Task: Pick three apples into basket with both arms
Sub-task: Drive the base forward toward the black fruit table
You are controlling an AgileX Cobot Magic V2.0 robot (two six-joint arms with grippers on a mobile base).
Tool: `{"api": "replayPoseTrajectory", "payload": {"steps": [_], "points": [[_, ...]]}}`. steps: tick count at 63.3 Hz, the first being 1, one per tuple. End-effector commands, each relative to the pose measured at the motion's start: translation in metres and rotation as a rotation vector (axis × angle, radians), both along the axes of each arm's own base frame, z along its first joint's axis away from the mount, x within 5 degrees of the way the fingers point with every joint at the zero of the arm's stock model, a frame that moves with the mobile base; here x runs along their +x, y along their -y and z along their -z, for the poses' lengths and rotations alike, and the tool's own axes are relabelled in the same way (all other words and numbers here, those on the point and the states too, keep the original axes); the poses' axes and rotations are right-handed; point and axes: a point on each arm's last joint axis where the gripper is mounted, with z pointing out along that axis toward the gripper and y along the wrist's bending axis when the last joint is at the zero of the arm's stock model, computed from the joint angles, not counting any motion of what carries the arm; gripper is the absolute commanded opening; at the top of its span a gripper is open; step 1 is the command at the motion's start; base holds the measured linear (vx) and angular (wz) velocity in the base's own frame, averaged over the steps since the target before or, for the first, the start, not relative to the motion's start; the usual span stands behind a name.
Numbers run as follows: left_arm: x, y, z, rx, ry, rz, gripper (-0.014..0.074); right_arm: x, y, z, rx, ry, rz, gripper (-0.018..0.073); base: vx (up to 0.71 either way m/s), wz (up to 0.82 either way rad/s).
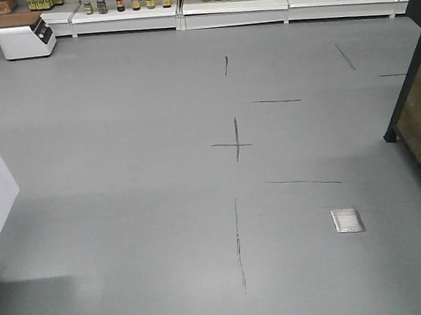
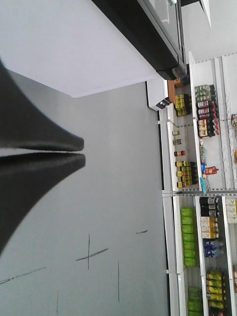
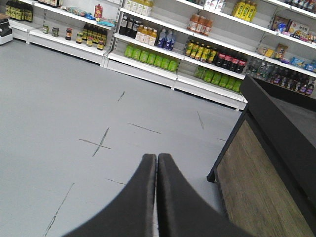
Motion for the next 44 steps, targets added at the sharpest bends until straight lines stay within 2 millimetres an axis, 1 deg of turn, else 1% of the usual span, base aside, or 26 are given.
{"api": "replayPoseTrajectory", "payload": {"steps": [1, 20, 44], "points": [[0.0002, 0.0025, -0.0037, 0.001, 0.073, 0.029, -0.0006, 0.0005, 0.0008, -0.0062, -0.016, 0.072, 0.009, -0.0003, 0.12, -0.03], [0.0002, 0.0025, -0.0037, 0.001, 0.073, 0.029, -0.0006, 0.0005, 0.0008, -0.0062, -0.016, 0.072, 0.009, -0.0003, 0.13, -0.06], [0.0002, 0.0025, -0.0037, 0.001, 0.073, 0.029, -0.0006, 0.0005, 0.0008, -0.0062, -0.016, 0.072, 0.009, -0.0003, 0.15, -0.13]]}}
